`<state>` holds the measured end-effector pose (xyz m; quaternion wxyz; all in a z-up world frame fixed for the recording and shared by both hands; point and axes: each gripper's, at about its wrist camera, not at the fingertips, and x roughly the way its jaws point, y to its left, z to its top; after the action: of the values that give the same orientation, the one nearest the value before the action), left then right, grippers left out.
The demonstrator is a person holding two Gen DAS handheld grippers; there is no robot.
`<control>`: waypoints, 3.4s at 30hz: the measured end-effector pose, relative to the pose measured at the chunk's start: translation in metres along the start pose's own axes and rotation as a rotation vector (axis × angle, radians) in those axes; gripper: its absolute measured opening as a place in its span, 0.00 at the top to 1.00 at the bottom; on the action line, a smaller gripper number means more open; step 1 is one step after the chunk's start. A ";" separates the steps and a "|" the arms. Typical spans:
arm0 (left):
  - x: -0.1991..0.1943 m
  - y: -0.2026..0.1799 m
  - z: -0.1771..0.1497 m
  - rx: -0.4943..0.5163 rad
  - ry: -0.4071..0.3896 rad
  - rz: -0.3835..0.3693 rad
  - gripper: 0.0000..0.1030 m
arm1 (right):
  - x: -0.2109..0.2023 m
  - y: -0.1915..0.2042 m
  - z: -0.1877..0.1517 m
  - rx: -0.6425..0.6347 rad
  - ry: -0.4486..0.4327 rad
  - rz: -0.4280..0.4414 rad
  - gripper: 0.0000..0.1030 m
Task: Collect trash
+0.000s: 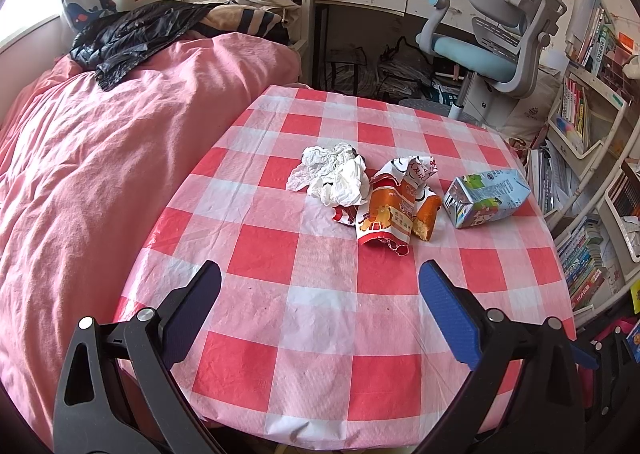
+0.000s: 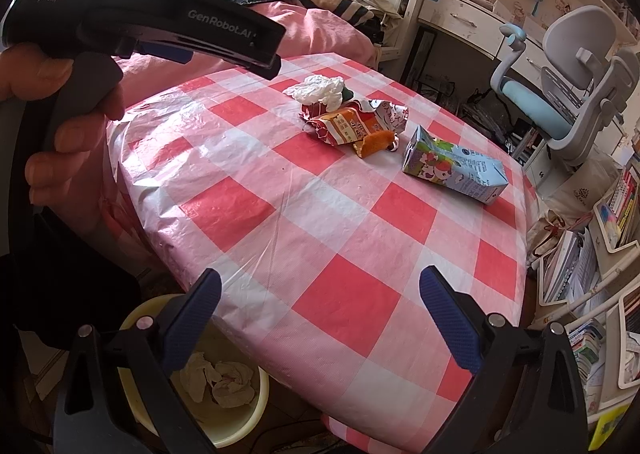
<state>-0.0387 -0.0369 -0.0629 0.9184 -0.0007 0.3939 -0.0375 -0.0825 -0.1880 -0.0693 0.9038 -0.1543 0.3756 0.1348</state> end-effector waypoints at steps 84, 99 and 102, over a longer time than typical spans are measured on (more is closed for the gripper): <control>0.003 0.002 0.003 -0.006 0.003 -0.003 0.07 | 0.006 -0.003 0.000 -0.013 0.003 0.008 0.08; 0.004 0.003 0.004 -0.007 0.003 -0.003 0.07 | 0.008 -0.004 0.000 -0.016 0.003 0.008 0.08; 0.004 0.003 0.004 -0.007 0.003 -0.003 0.07 | 0.008 -0.003 0.000 -0.015 0.003 0.009 0.08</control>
<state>-0.0326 -0.0347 -0.0630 0.9176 -0.0044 0.3956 -0.0378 -0.0759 -0.1901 -0.0739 0.9015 -0.1597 0.3767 0.1413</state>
